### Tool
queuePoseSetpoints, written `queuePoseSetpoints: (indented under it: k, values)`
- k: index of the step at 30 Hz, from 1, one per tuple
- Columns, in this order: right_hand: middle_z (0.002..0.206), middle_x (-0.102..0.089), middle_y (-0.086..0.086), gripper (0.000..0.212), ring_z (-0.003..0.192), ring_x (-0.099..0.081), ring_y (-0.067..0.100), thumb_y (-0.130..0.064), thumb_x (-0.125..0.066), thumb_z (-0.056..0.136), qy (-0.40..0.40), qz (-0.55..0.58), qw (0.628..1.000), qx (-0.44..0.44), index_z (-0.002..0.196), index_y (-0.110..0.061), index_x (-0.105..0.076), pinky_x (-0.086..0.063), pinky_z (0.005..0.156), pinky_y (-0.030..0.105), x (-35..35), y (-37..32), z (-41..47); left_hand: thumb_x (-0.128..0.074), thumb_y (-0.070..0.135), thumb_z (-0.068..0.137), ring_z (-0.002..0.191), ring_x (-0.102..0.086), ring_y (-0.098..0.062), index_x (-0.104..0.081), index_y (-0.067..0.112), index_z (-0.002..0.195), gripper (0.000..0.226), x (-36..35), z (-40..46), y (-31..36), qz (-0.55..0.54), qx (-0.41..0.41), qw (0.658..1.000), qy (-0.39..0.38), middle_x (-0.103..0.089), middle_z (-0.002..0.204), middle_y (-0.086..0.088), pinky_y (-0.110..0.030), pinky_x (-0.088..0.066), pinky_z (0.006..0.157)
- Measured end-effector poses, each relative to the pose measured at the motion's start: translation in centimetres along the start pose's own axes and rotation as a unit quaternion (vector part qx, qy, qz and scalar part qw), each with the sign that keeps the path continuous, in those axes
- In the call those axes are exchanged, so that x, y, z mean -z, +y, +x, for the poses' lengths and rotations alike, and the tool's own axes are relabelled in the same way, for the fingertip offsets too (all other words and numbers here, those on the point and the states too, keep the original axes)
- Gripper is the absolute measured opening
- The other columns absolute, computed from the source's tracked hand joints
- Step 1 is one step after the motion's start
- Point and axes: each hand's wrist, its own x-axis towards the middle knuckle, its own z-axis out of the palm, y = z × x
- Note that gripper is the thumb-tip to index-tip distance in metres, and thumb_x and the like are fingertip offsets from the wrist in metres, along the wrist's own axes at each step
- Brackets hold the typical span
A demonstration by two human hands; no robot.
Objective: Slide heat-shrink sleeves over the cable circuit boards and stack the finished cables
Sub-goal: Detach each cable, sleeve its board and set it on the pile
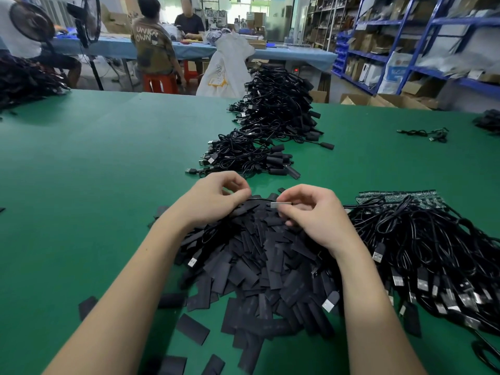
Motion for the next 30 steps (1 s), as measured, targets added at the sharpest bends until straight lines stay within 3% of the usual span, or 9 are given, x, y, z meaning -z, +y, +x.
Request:
queuePoseSetpoints:
  k: [2, 5, 8, 10, 15, 19, 24, 27, 30]
  values:
    - [0.082, -0.077, -0.003, 0.013, 0.071, -0.074, 0.016, -0.009, -0.080, 0.085, -0.015, -0.004, 1.000, 0.021, 0.085, -0.021, -0.076, -0.062, 0.076, 0.033, -0.1, -0.4, 0.0, -0.064, 0.035, 0.096, 0.087, -0.067, -0.003, -0.071, 0.030, 0.098, 0.009, -0.5, 0.1, 0.8, -0.019, -0.026, 0.999, 0.017, -0.072, 0.097, 0.013, -0.022, -0.051, 0.081]
    - [0.082, -0.075, -0.014, 0.015, 0.070, -0.067, 0.007, -0.014, -0.080, 0.085, -0.023, -0.028, 0.997, 0.069, 0.084, -0.028, -0.076, -0.053, 0.073, 0.023, -0.2, -0.7, -0.1, -0.062, 0.037, 0.098, 0.086, -0.068, -0.005, -0.074, 0.028, 0.102, 0.016, -1.4, -0.1, 1.5, -0.052, -0.040, 0.996, -0.054, -0.074, 0.092, 0.012, -0.023, -0.050, 0.084]
    - [0.080, -0.072, -0.018, 0.014, 0.066, -0.061, 0.004, -0.020, -0.080, 0.086, -0.004, -0.037, 0.996, 0.080, 0.084, -0.033, -0.076, -0.049, 0.070, 0.022, -0.3, -0.7, -0.1, -0.064, 0.040, 0.097, 0.065, -0.057, -0.005, -0.076, 0.028, 0.094, 0.018, -1.4, -0.4, 1.4, -0.089, -0.014, 0.993, -0.071, -0.064, 0.068, 0.014, -0.020, -0.045, 0.064]
    - [0.082, -0.073, -0.017, 0.014, 0.063, -0.058, 0.003, -0.020, -0.080, 0.086, -0.001, -0.037, 0.996, 0.083, 0.086, -0.034, -0.076, -0.049, 0.070, 0.023, -0.3, -0.7, -0.1, -0.066, 0.041, 0.096, 0.055, -0.049, -0.006, -0.077, 0.026, 0.092, 0.019, -0.9, -0.5, 1.4, -0.108, -0.006, 0.992, -0.071, -0.060, 0.064, 0.014, -0.016, -0.042, 0.054]
    - [0.081, -0.074, -0.018, 0.025, 0.056, -0.056, -0.001, -0.028, -0.080, 0.084, 0.014, -0.057, 0.996, 0.064, 0.103, -0.038, -0.067, -0.049, 0.067, 0.023, -0.6, -1.3, 0.0, -0.068, 0.038, 0.095, 0.045, -0.041, -0.004, -0.078, 0.028, 0.091, 0.015, -0.3, -0.9, 1.6, -0.149, 0.031, 0.985, -0.085, -0.077, 0.088, 0.004, -0.013, -0.034, 0.045]
    - [0.071, -0.070, -0.024, 0.012, 0.062, -0.059, -0.008, -0.043, -0.084, 0.077, -0.017, -0.193, 0.981, 0.009, 0.080, -0.036, -0.074, -0.043, 0.064, 0.021, -0.2, -1.8, 0.0, -0.070, 0.029, 0.094, 0.056, -0.043, -0.009, -0.073, 0.025, 0.092, 0.005, 0.2, -0.6, 1.2, -0.160, 0.077, 0.983, -0.041, -0.078, 0.095, -0.003, -0.015, -0.033, 0.043]
    - [0.078, -0.072, -0.017, 0.033, 0.083, -0.067, 0.006, -0.067, -0.083, 0.063, -0.086, -0.345, 0.931, -0.085, 0.075, -0.037, -0.076, -0.055, 0.078, 0.030, -1.6, -2.6, -0.2, -0.069, 0.017, 0.091, 0.052, -0.045, -0.005, -0.068, 0.024, 0.085, 0.009, 0.2, -0.2, 0.8, -0.175, 0.109, 0.978, 0.018, -0.077, 0.100, -0.009, -0.015, -0.031, 0.042]
    - [0.087, -0.073, -0.016, 0.036, 0.089, -0.068, 0.010, -0.066, -0.083, 0.064, -0.069, -0.379, 0.919, -0.082, 0.082, -0.037, -0.074, -0.056, 0.083, 0.032, -2.5, -2.9, -0.1, -0.070, 0.019, 0.090, 0.050, -0.046, -0.003, -0.068, 0.025, 0.085, 0.009, 0.1, -0.2, 0.8, -0.170, 0.108, 0.979, 0.019, -0.076, 0.102, -0.010, -0.015, -0.032, 0.043]
    - [0.082, -0.072, -0.016, 0.026, 0.087, -0.068, 0.008, -0.057, -0.085, 0.067, -0.087, -0.365, 0.924, -0.077, 0.080, -0.037, -0.075, -0.056, 0.087, 0.033, -2.4, -2.8, -0.2, -0.070, 0.020, 0.090, 0.052, -0.047, -0.003, -0.069, 0.026, 0.085, 0.008, 0.2, -0.2, 0.7, -0.168, 0.107, 0.980, 0.017, -0.076, 0.104, -0.012, -0.016, -0.033, 0.045]
